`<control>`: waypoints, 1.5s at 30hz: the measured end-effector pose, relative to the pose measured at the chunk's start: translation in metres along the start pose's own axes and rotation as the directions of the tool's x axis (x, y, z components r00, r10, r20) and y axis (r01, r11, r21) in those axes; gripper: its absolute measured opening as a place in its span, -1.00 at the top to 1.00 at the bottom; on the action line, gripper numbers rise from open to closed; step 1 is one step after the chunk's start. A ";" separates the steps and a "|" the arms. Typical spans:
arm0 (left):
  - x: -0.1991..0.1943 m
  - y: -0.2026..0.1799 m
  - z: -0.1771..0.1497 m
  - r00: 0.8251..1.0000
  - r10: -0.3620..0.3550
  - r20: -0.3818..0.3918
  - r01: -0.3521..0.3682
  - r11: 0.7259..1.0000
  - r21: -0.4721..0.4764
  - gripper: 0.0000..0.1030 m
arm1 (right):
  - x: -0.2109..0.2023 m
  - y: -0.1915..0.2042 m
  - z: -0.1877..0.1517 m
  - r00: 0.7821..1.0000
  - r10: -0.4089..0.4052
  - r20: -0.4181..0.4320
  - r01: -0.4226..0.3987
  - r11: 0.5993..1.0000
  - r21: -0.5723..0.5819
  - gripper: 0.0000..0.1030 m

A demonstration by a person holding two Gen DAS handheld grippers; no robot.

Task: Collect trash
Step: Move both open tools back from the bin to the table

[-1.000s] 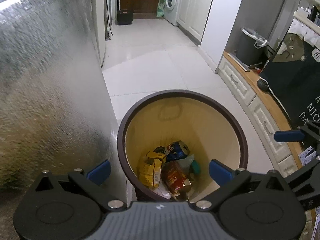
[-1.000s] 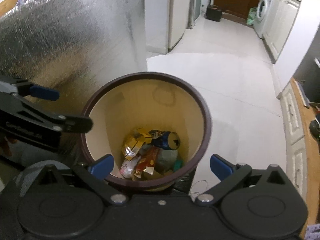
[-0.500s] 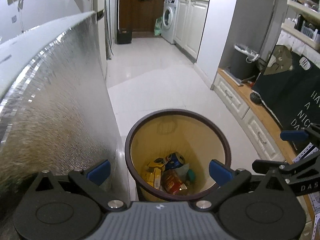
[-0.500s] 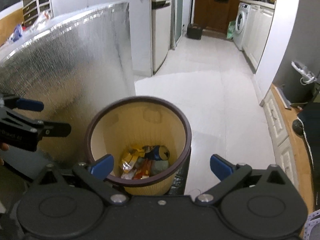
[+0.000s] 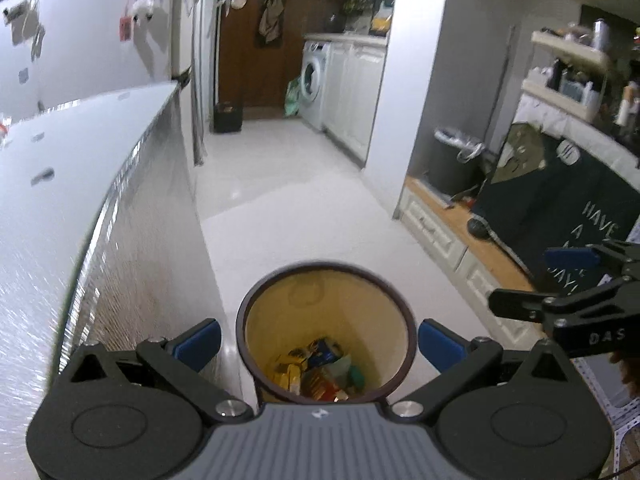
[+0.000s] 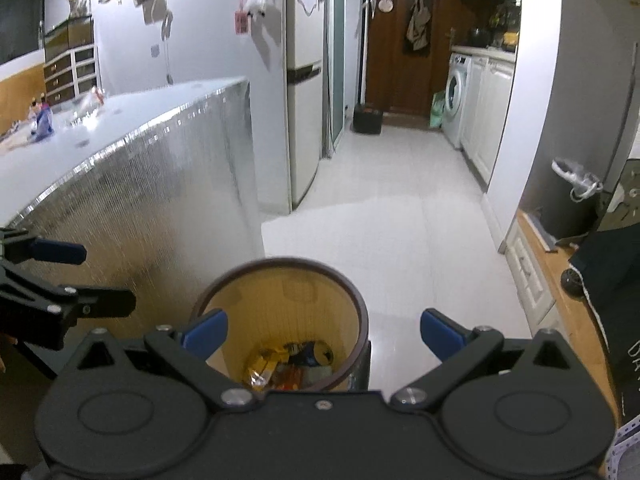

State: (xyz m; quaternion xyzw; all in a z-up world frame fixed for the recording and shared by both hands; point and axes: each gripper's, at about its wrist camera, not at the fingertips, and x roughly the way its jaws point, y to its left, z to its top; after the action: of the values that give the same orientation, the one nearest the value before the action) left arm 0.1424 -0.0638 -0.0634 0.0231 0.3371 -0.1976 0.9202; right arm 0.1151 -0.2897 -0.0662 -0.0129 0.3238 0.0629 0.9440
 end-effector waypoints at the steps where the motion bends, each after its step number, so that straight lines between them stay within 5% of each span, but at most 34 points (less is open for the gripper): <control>1: -0.006 -0.002 0.002 1.000 -0.001 0.017 0.001 1.000 0.010 -1.00 | -0.004 0.001 0.002 1.000 -0.002 0.014 0.002 1.000 -0.001 -1.00; 11: -0.070 0.005 0.019 0.981 0.037 0.190 -0.046 0.998 0.042 -1.00 | -0.050 0.021 0.027 0.982 0.013 0.190 -0.013 1.000 -0.001 -1.00; 19: -0.115 0.045 0.033 0.949 0.143 0.282 -0.154 0.988 0.017 -1.00 | -0.060 0.046 0.064 0.948 0.091 0.305 -0.101 0.995 0.017 -1.00; 30: -0.163 0.134 0.086 0.883 0.338 0.325 -0.339 0.939 -0.055 -1.00 | -0.040 0.103 0.148 0.904 0.202 0.376 -0.207 0.978 -0.028 -1.00; 45: -0.184 0.281 0.200 0.765 0.553 0.331 -0.532 0.832 -0.159 -1.00 | 0.021 0.214 0.327 0.823 0.400 0.404 -0.329 0.915 -0.235 -1.00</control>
State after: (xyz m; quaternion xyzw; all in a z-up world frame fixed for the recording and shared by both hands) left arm 0.2431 0.2237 0.1813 0.0568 0.1455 0.0852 0.9840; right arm 0.3036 -0.0534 0.1828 -0.0094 0.0904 0.2686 0.9590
